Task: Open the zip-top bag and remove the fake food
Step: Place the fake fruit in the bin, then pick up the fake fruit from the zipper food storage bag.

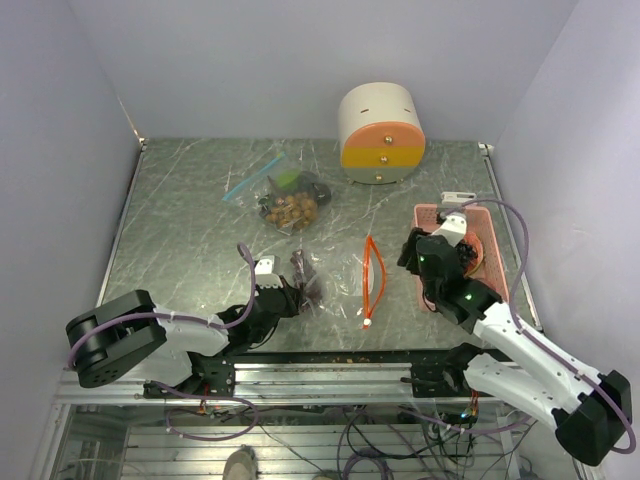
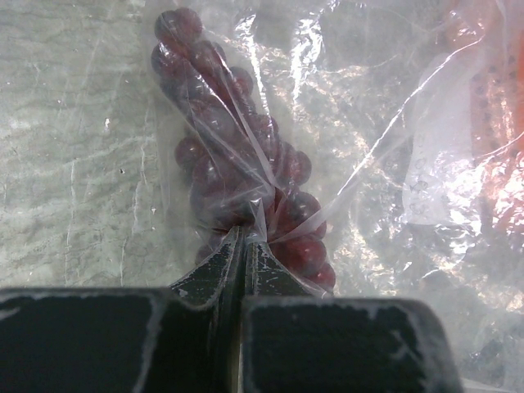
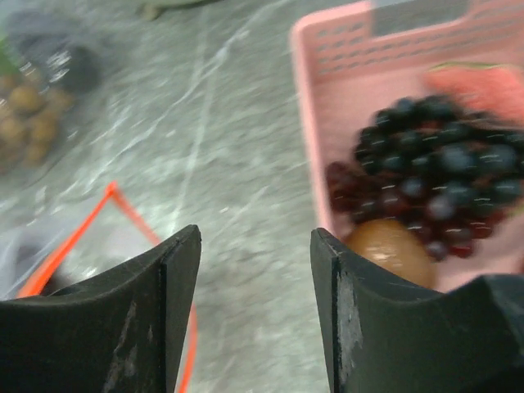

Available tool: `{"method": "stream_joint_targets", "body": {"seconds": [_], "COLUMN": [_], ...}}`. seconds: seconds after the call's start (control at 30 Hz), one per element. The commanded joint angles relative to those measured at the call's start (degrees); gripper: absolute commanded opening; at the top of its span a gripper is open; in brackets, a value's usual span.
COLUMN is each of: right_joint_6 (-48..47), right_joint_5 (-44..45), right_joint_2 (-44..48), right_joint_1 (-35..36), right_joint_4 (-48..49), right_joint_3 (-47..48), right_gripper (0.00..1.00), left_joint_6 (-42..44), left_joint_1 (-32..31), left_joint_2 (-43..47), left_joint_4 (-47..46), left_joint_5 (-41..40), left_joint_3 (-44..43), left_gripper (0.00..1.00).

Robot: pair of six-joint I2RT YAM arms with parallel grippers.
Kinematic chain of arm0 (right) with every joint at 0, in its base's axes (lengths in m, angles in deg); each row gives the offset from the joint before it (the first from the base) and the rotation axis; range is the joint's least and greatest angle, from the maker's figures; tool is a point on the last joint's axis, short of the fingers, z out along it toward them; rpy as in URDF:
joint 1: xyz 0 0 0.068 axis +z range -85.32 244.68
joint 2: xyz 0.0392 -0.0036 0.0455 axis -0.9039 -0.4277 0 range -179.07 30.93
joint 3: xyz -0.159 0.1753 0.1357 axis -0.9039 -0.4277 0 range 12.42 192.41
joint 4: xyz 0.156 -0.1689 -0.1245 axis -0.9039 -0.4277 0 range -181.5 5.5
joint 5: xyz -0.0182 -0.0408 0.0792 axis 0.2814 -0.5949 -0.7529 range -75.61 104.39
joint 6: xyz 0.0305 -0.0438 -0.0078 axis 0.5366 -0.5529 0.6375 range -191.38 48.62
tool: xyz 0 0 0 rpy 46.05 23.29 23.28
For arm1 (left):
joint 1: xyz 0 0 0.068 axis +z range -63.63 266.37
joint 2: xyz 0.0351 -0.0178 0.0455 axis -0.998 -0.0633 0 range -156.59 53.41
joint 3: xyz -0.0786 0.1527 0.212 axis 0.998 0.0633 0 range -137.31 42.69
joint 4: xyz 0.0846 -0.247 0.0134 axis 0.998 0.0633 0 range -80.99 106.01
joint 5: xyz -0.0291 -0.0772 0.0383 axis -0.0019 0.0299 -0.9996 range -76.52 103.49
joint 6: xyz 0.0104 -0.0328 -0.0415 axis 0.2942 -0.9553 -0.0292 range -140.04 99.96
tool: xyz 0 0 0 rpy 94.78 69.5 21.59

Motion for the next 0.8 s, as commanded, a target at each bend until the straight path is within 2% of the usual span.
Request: {"method": "stream_joint_targets", "body": {"seconds": [0.0,0.17,0.23,0.3,0.4,0.5,0.67,0.77], "right_joint_6": [1.7,6.1,6.8,7.5,8.6,9.4,9.1,8.5], "right_joint_5": [-21.6,-32.6,-36.0,-39.9,-45.8,-49.6,-48.7,-48.3], "right_joint_2": [-2.1,-6.1,-8.1,-10.1,-14.4,-19.4,-26.4,-30.8], "right_joint_1": [0.0,1.7,2.1,2.3,2.6,3.7,8.2,10.8], "right_joint_4": [11.5,22.9,27.3,32.1,38.8,43.7,46.8,48.0], "right_joint_3": [-4.4,-9.4,-10.7,-11.6,-12.6,-12.5,-10.4,-8.7], "right_gripper": [0.50,0.18,0.11,0.08,0.08,0.13,0.20,0.32], "left_joint_6": [-0.5,-0.7,-0.5,-0.4,-0.3,-0.2,0.0,0.1], "left_joint_1": [0.2,0.2,0.2,0.2,0.2,0.2,0.2,0.2], "left_joint_2": [-0.5,1.3,1.7,1.7,1.1,0.0,-1.0,-1.1], "left_joint_4": [0.8,2.0,2.7,2.9,2.3,1.7,1.1,1.1], "left_joint_5": [1.5,0.9,0.7,0.7,0.9,1.2,1.7,1.7], "left_joint_3": [0.2,0.9,0.7,0.5,0.5,0.2,-0.3,-0.4], "left_gripper": [0.09,0.09,0.09,0.09,0.09,0.09,0.08,0.08]}}
